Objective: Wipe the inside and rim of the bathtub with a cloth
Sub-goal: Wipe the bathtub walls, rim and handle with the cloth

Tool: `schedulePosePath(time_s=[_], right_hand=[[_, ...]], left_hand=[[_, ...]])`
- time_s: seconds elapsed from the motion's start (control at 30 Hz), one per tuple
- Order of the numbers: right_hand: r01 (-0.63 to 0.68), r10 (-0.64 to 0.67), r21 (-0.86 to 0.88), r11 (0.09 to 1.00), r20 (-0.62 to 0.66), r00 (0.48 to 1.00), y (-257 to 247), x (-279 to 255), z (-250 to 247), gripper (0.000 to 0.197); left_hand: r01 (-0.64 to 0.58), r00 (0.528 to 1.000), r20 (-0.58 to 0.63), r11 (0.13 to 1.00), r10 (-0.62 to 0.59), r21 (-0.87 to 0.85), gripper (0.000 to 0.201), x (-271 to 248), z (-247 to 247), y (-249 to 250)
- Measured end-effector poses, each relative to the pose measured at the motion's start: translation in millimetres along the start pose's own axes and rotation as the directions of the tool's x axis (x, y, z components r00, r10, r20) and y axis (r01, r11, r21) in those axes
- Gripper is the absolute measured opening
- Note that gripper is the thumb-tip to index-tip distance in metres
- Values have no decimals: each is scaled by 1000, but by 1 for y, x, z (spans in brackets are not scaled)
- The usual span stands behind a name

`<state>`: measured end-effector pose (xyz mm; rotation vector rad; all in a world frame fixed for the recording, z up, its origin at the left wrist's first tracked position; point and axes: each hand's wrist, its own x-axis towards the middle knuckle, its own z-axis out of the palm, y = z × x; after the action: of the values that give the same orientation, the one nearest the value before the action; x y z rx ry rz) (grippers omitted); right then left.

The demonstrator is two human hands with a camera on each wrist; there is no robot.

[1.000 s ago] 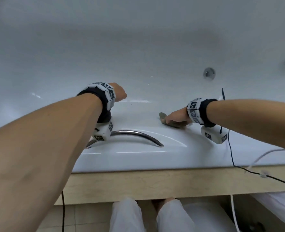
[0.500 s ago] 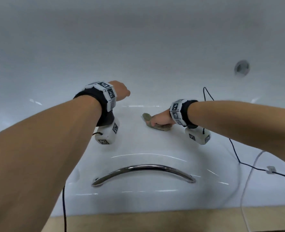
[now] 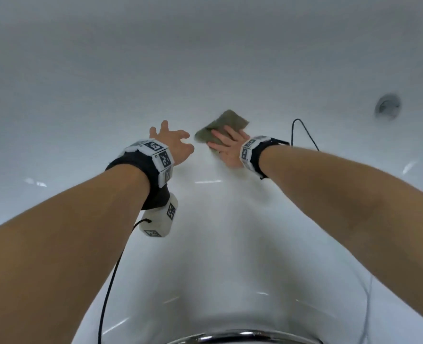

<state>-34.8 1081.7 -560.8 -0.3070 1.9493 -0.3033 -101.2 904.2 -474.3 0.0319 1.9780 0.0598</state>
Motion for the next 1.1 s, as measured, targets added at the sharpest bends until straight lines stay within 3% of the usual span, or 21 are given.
schedulePosePath(time_s=[0.13,0.27,0.33,0.47,0.57,0.7,0.83,1.0,1.1], right_hand=[[-180,162,-62,982,-224,961,38,36,-76,53],[-260,234,-45,964,-312,921,42,59,-113,57],[-231,183,-126,965,-307,934,29,56,-110,57],[12,-100,-408,913,-195,976,-5,48,-75,56],[74,-159,-451,890,-154,975,-13,49,-67,56],[9,-128,-433,901,-246,961,-8,67,-109,54],[-99,-20,-285,953,-388,922,9,87,-148,55],[-215,105,-194,957,-458,883,65,63,-117,63],[-228,141,-156,961,-434,890,105,29,-85,72]], left_hand=[[31,998,-47,999,-33,-40,55,18,-13,1],[35,997,-68,997,-40,-71,56,31,-29,2],[35,996,-76,995,-42,-89,57,34,-36,2],[78,992,-83,987,-90,-138,57,37,-46,-7],[115,988,-81,982,-129,-151,57,40,-48,-18],[145,983,-88,977,-159,-154,58,45,-44,-30],[150,983,-79,977,-163,-154,57,53,-37,-30],[122,992,-19,980,-126,-156,57,52,-20,-10],[83,996,-2,986,-84,-146,57,49,-14,4]])
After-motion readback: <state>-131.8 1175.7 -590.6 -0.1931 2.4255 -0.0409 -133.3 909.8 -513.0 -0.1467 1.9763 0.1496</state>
